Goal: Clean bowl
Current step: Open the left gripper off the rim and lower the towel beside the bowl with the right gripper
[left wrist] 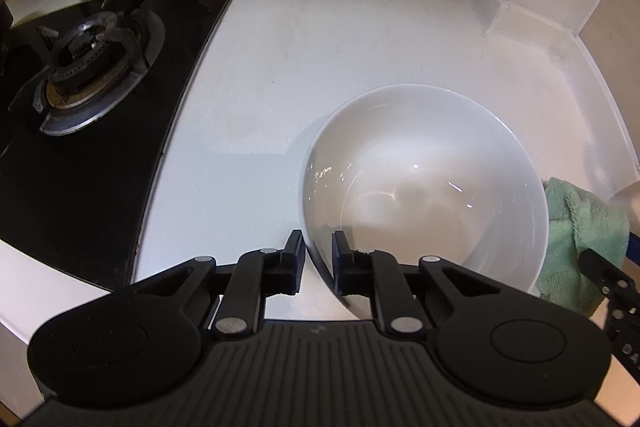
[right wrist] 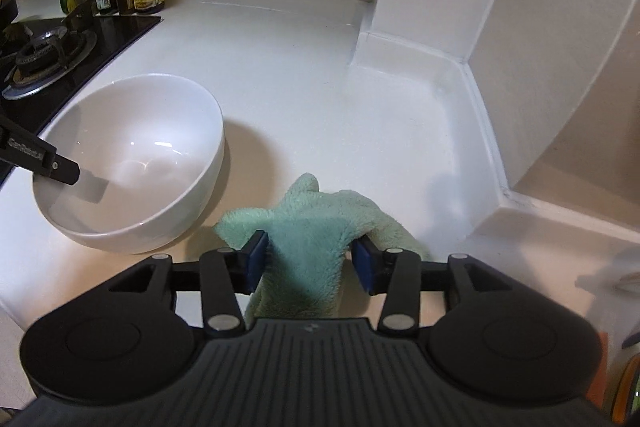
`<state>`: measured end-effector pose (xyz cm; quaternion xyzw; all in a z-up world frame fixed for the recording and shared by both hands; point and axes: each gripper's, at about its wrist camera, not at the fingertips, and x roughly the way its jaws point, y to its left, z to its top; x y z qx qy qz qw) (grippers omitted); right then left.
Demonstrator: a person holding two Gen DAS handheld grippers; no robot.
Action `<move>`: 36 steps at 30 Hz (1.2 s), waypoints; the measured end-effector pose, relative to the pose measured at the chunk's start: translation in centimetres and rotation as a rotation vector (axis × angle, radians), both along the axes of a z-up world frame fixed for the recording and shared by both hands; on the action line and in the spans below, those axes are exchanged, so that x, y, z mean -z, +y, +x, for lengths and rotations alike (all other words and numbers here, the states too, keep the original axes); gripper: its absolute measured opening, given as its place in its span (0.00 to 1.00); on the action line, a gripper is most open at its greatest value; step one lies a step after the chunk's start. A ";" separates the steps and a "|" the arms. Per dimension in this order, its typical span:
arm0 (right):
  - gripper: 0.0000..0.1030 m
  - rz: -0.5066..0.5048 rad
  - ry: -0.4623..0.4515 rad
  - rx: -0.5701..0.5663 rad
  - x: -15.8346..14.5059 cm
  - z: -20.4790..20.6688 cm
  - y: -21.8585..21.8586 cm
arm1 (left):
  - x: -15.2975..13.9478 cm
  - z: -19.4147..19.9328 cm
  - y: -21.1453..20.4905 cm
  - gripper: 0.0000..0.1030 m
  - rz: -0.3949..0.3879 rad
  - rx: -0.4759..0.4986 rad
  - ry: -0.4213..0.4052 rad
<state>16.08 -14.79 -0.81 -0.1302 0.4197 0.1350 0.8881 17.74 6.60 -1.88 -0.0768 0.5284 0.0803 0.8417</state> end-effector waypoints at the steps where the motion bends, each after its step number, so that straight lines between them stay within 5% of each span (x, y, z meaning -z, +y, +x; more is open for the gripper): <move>1: 0.39 0.013 -0.008 0.006 -0.5 -0.4 -0.1 | -0.2 0.0 0.0 0.14 0.003 0.003 -0.005; 6: 0.39 0.093 -0.072 0.007 -2.6 -2.1 0.3 | -0.9 -0.4 0.0 0.14 0.010 0.015 -0.029; 13: 0.38 0.071 -0.054 0.004 -1.4 -2.3 2.2 | -1.6 -1.3 0.2 0.14 0.006 0.040 -0.048; 36: 0.39 0.161 -0.224 0.110 -3.1 -8.1 4.1 | -5.0 -8.2 -2.3 0.14 0.085 0.105 -0.184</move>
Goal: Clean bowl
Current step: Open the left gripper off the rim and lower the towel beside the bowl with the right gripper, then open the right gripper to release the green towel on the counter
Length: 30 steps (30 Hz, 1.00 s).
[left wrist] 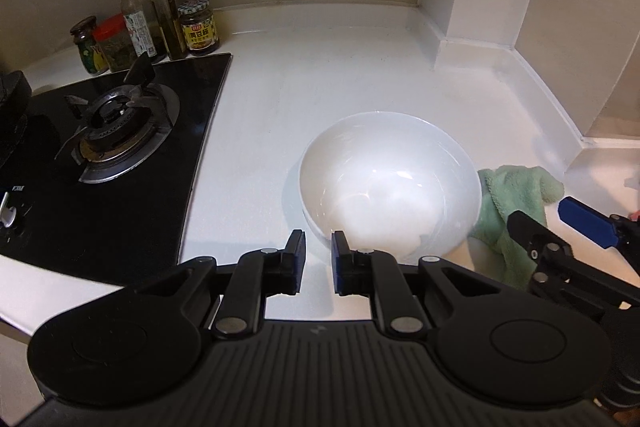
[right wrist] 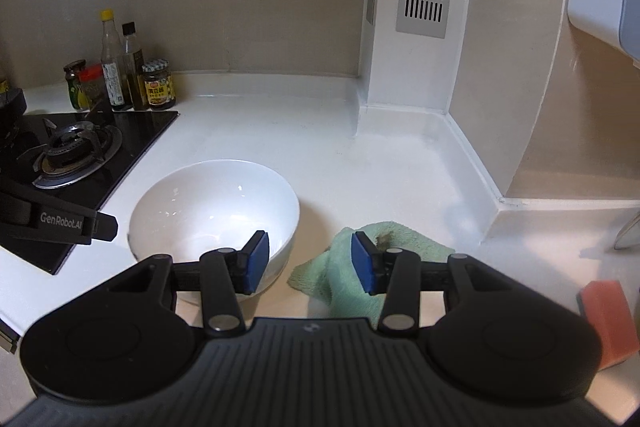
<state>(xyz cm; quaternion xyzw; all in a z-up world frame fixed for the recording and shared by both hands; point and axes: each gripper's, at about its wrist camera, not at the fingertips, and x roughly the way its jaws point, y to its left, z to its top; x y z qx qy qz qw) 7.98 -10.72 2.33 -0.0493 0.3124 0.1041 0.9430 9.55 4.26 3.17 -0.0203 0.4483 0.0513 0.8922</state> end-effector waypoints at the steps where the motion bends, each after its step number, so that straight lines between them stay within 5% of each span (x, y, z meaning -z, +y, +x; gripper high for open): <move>1: 0.39 0.002 -0.001 -0.002 0.0 -0.2 -0.1 | 0.0 -0.4 -0.3 0.14 0.002 -0.003 -0.001; 16: 0.38 -0.008 -0.059 -0.016 0.2 -6.0 -1.4 | 1.5 -6.1 -4.2 0.16 0.019 -0.061 0.035; 30: 0.36 0.078 0.054 0.005 0.3 -6.4 -2.1 | 0.9 -10.3 -2.8 0.16 0.060 -0.183 0.001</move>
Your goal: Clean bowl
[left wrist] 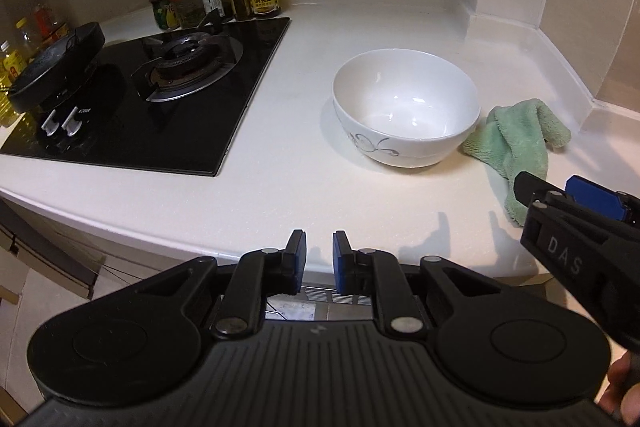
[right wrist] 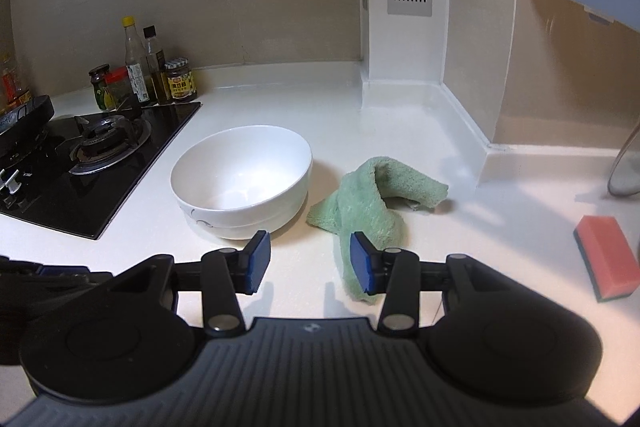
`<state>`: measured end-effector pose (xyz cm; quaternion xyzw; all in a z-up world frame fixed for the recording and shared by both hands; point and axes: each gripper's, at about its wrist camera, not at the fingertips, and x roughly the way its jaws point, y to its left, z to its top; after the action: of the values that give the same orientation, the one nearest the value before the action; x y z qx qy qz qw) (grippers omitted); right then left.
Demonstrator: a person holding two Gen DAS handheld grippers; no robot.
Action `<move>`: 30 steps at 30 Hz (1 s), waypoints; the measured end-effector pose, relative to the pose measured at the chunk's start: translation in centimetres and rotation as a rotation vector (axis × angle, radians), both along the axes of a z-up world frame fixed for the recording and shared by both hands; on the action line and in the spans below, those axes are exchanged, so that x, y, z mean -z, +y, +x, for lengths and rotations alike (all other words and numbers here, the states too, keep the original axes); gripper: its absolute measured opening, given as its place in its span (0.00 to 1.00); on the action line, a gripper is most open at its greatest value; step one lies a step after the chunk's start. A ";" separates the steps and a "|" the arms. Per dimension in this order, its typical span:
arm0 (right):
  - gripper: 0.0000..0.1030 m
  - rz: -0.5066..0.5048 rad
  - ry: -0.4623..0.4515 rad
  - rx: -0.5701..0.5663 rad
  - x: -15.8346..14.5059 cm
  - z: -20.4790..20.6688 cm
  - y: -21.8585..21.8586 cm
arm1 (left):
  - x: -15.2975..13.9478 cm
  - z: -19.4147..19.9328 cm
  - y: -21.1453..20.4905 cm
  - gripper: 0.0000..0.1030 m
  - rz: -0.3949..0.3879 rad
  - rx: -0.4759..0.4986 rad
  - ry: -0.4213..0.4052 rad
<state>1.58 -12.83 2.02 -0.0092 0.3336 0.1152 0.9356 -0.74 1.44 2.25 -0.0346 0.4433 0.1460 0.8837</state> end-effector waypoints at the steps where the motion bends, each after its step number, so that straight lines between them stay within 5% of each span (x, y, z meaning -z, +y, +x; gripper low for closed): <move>1: 0.36 0.000 0.010 0.002 0.0 0.1 0.1 | -0.1 -0.1 0.1 0.16 -0.002 0.002 -0.004; 11: 0.36 0.015 0.041 0.078 -0.8 -0.4 0.2 | -0.7 -0.6 0.8 0.16 -0.025 0.076 -0.024; 30: 0.37 0.001 0.091 0.136 -2.4 -0.3 0.1 | -0.7 -1.3 1.4 0.16 -0.033 0.055 -0.002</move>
<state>1.31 -12.74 4.46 0.0190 0.3753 0.0519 0.9252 -2.02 2.85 2.96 -0.0372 0.4457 0.1143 0.8871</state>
